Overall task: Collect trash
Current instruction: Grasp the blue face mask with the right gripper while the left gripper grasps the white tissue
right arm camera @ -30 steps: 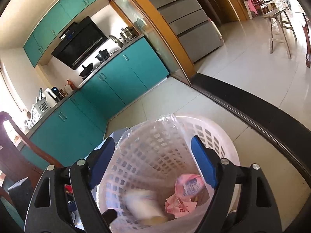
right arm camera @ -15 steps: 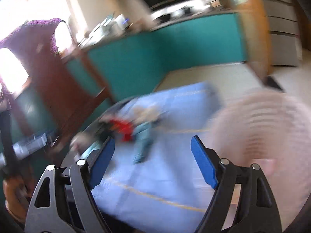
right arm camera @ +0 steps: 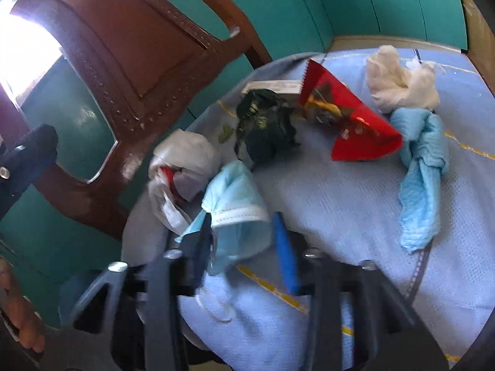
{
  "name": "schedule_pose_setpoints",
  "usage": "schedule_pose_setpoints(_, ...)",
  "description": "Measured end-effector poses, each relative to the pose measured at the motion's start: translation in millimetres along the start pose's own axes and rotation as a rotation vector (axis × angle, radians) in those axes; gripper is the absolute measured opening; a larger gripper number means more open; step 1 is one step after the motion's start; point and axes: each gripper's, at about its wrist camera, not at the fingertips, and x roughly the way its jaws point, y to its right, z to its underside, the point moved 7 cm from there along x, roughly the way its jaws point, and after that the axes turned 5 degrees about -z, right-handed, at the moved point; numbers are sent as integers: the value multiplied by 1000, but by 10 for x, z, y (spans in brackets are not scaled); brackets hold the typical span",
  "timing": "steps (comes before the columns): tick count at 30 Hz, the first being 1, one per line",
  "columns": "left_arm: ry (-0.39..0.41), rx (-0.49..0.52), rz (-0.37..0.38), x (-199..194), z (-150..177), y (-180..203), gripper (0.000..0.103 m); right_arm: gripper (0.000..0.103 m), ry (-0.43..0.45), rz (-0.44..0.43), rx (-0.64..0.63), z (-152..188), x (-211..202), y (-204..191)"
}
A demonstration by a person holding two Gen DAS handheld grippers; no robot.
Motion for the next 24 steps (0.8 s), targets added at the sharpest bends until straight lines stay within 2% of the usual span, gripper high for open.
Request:
schedule_pose_setpoints(6, -106, 34, -12, 499, 217, 164, 63, 35, 122, 156, 19, -28, -727, 363)
schedule_pose_setpoints(10, -210, 95, -49, 867, 384, 301, 62, 35, 182, 177, 47, 5, -1107, 568)
schedule_pose_setpoints(12, -248, 111, -75, 981, 471, 319, 57, 35, 202, 188, 50, 39, -1252, 618)
schedule_pose_setpoints(15, -302, 94, -78, 1092, 597, 301, 35, 35, 206, 200, 45, 60, -1295, 664)
schedule_pose_setpoints(16, -314, 82, -75, 1116, 628, 286, 22, 35, 203, 202, 43, 83, -1307, 669)
schedule_pose_setpoints(17, -327, 50, -56, 1138, 659, 259, 13, 35, 200, 203, 41, 72, -1298, 675)
schedule_pose_setpoints(19, -325, 5, -18, 1137, 665, 227, 6, 35, 195, 207, 32, 82, -1297, 658)
schedule_pose_setpoints(22, -293, -38, 87, 1021, 641, 249, 5, 35, 200, 207, 23, 55, -1256, 626)
schedule_pose_setpoints(24, -269, -30, 161, 916, 610, 327, 5, 35, 205, 202, 26, 43, -1271, 620)
